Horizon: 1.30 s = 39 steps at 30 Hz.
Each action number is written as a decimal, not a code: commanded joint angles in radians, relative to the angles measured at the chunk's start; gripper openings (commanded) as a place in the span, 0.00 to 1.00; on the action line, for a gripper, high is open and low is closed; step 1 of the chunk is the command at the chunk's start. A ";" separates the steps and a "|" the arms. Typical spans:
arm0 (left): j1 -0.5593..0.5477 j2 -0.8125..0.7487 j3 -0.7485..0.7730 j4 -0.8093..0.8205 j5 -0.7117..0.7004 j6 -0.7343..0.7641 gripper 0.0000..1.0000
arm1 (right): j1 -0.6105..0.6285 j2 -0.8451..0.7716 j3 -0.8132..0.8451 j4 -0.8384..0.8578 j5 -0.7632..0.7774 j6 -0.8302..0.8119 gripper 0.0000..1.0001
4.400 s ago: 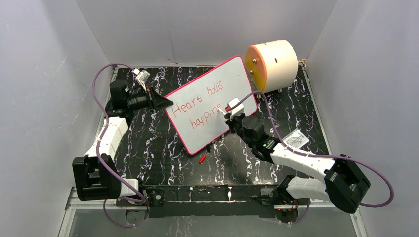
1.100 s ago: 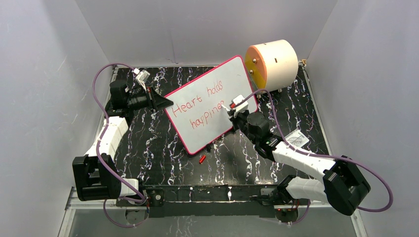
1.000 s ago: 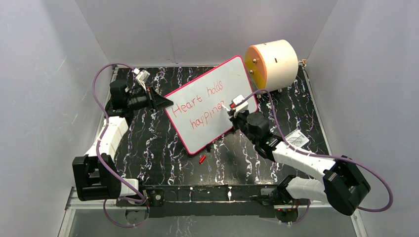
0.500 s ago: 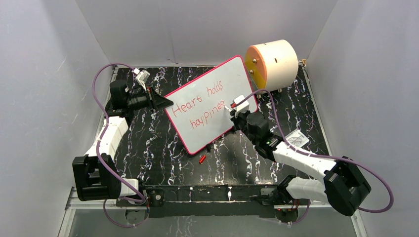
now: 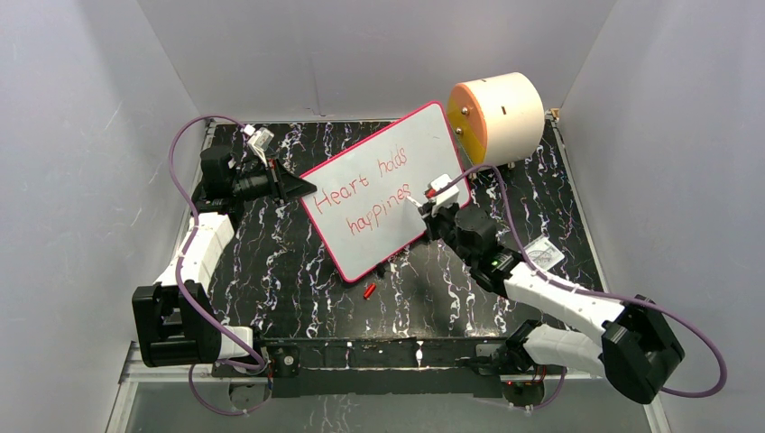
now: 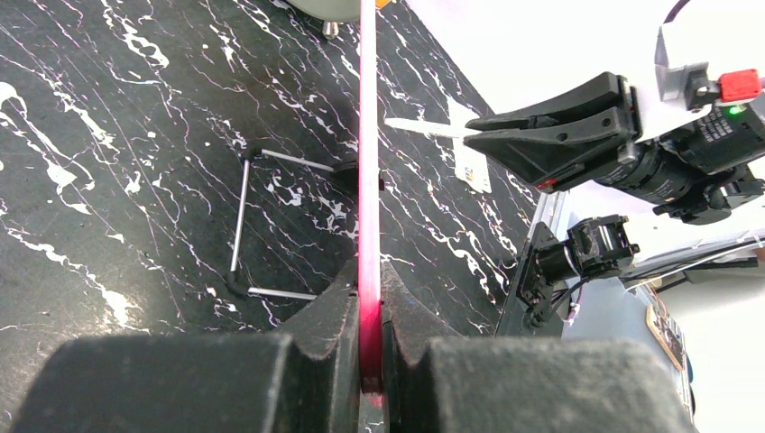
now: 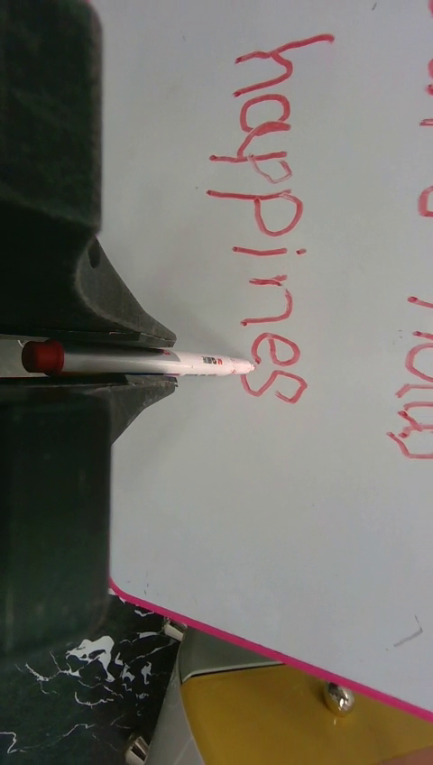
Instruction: Write a sentence on the whiteboard
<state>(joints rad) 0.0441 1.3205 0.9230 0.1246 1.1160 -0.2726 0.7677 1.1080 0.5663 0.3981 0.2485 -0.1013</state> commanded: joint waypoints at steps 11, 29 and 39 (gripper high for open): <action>-0.011 0.009 0.007 -0.056 0.027 0.027 0.00 | -0.055 -0.041 0.001 0.138 0.073 0.005 0.00; -0.013 0.013 0.007 -0.056 0.030 0.025 0.00 | -0.067 0.033 0.047 0.177 0.031 -0.021 0.00; -0.012 0.013 0.007 -0.055 0.030 0.026 0.00 | -0.076 0.074 0.068 0.196 0.021 -0.029 0.00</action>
<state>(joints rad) 0.0441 1.3205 0.9230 0.1234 1.1160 -0.2726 0.6998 1.1736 0.5716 0.5152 0.2794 -0.1131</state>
